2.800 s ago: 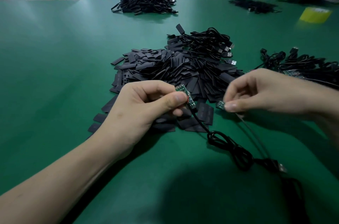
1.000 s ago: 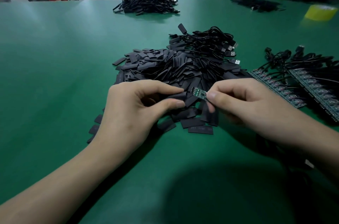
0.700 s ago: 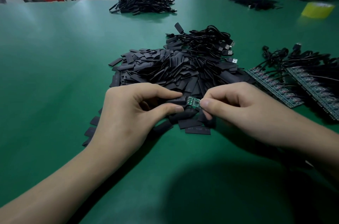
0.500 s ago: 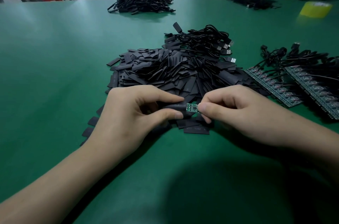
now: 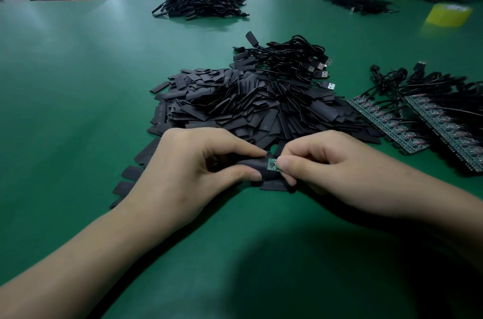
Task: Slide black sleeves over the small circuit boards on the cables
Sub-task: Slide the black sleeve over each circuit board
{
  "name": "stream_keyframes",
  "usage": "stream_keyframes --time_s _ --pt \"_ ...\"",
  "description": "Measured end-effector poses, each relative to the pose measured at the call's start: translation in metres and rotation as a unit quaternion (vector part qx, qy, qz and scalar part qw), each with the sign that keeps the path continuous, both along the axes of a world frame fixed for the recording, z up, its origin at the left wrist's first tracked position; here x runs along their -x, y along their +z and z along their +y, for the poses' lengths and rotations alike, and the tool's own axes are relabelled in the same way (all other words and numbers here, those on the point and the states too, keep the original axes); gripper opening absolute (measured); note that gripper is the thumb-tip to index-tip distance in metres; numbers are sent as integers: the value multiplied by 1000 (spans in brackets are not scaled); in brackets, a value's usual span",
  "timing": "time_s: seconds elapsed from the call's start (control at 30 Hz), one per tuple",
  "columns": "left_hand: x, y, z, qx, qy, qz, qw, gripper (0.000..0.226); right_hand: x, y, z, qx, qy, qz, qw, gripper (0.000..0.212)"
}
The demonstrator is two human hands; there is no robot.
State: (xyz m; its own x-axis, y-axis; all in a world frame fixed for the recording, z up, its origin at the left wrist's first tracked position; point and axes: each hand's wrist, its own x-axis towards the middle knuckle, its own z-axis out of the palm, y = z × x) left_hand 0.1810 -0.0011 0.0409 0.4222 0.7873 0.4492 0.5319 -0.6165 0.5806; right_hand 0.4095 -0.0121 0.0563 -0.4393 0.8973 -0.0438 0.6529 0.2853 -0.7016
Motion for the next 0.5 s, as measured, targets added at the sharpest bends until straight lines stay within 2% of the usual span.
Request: stream_keyframes --time_s 0.1,0.27,0.37,0.43,0.5 --pt "-1 1 -1 -11 -10 9 1000 25 -1 0 1 34 2 30 999 34" --pt "-7 1 -5 -16 -28 9 999 22 4 -5 -2 -14 8 21 1000 29" --pt "-7 -1 -4 10 -9 -20 1000 24 3 -9 1 9 -15 83 996 24" --pt "-6 -3 -3 46 11 -54 997 25 2 -8 1 19 -41 138 989 13" --pt "-5 -4 -1 89 27 -97 991 25 0 -5 1 -5 -46 166 985 6"
